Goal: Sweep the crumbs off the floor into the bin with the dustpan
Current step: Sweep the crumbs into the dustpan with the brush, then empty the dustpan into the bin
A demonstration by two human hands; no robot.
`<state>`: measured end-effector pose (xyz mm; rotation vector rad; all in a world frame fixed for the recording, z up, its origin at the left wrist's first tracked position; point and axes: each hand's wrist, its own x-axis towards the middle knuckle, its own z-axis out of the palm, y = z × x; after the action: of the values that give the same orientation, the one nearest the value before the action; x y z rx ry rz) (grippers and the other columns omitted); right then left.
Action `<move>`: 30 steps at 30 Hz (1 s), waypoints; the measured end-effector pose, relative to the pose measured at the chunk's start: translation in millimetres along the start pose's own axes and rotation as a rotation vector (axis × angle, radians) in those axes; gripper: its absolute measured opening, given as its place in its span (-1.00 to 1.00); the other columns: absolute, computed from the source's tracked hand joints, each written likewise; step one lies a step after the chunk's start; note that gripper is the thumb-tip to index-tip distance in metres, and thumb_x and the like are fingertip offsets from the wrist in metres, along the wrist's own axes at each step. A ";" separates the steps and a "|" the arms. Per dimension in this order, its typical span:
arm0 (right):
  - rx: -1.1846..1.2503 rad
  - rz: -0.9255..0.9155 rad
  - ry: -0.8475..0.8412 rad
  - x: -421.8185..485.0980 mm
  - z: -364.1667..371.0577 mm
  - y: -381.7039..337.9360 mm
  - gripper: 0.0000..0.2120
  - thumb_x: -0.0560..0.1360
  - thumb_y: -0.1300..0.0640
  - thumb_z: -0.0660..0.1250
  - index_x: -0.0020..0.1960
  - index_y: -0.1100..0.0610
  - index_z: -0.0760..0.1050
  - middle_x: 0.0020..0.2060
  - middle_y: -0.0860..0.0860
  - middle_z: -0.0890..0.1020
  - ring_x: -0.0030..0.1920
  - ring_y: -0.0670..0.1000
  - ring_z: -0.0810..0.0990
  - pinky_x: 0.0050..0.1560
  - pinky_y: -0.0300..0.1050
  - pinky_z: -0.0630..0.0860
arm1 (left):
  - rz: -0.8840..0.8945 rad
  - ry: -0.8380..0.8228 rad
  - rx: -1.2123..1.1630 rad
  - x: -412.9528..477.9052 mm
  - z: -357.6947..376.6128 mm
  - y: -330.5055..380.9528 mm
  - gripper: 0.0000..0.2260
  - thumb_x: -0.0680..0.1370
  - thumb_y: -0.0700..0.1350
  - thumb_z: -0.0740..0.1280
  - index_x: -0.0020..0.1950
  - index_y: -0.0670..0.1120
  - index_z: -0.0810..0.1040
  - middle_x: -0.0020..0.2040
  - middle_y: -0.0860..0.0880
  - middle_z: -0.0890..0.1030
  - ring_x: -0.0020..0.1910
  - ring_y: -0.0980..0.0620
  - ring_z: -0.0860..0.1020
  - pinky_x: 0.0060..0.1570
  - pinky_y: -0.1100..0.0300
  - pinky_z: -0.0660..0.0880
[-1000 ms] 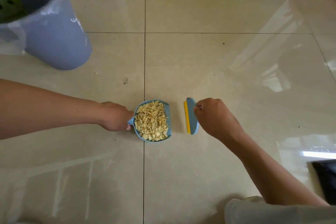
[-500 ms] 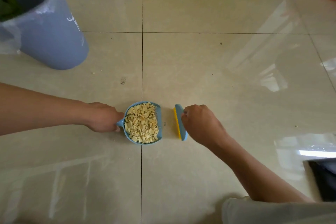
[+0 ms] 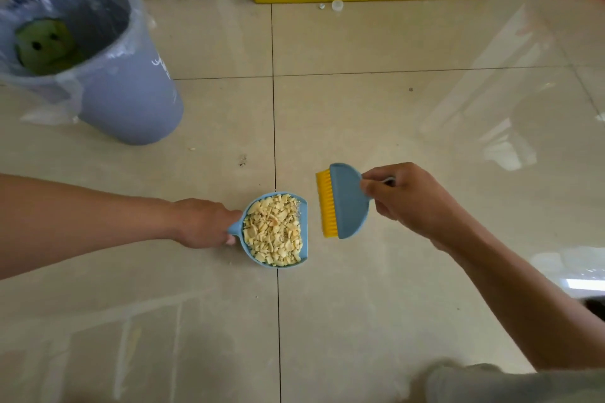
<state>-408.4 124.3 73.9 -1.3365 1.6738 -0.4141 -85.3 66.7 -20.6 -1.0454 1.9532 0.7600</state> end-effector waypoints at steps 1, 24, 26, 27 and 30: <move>0.003 -0.008 -0.011 5.4 -5.4 -3.4 -0.76 0.57 0.10 0.24 -0.17 0.05 0.65 -0.55 -0.05 0.36 -0.48 -0.04 0.24 -0.39 -0.15 0.22 | 0.009 0.018 -0.012 -2.0 -2.4 -2.6 -0.63 0.62 0.14 0.18 0.39 0.05 0.31 0.07 -0.02 0.54 -0.03 0.02 0.47 0.04 0.10 0.43; 0.623 -0.078 -0.397 112.4 -38.0 -207.9 -0.84 0.55 0.16 0.29 -0.16 0.17 0.57 -0.56 0.01 0.23 -0.55 -0.06 0.11 -0.52 -0.20 0.09 | -0.106 0.417 -0.460 -228.0 -127.9 -127.4 -0.82 0.56 0.20 0.30 0.10 0.18 0.48 -0.10 -0.06 0.62 -0.21 0.02 0.59 -0.23 0.16 0.57; 0.670 -0.088 -0.372 118.2 -24.2 -232.8 -0.86 0.57 0.15 0.27 -0.13 0.17 0.51 -0.57 0.01 0.26 -0.56 -0.06 0.12 -0.55 -0.22 0.13 | -0.118 0.461 -0.541 -247.0 -127.4 -151.4 -0.83 0.55 0.19 0.33 0.08 0.18 0.50 -0.15 -0.04 0.60 -0.29 0.12 0.54 -0.28 0.24 0.53; 0.694 -0.093 -0.369 120.9 -16.4 -244.9 -0.87 0.57 0.14 0.27 -0.12 0.16 0.48 -0.57 0.01 0.27 -0.56 -0.06 0.13 -0.55 -0.22 0.14 | -0.149 0.480 -0.543 -254.7 -127.5 -163.4 -0.81 0.54 0.19 0.33 0.06 0.13 0.51 -0.20 -0.02 0.59 -0.33 0.14 0.53 -0.29 0.24 0.51; 0.744 -0.094 -0.383 128.9 9.1 -281.5 -0.90 0.59 0.13 0.27 -0.08 0.13 0.45 -0.57 -0.01 0.28 -0.57 -0.07 0.14 -0.51 -0.21 0.10 | -0.251 0.514 -0.499 -269.6 -127.6 -198.6 -0.68 0.55 0.18 0.33 -0.02 -0.08 0.50 -0.29 -0.01 0.59 -0.41 0.11 0.52 -0.32 0.19 0.47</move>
<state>-234.3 -87.9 217.5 -0.8607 0.9877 -0.7017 138.2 -21.1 245.3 -1.9027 2.0274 0.9249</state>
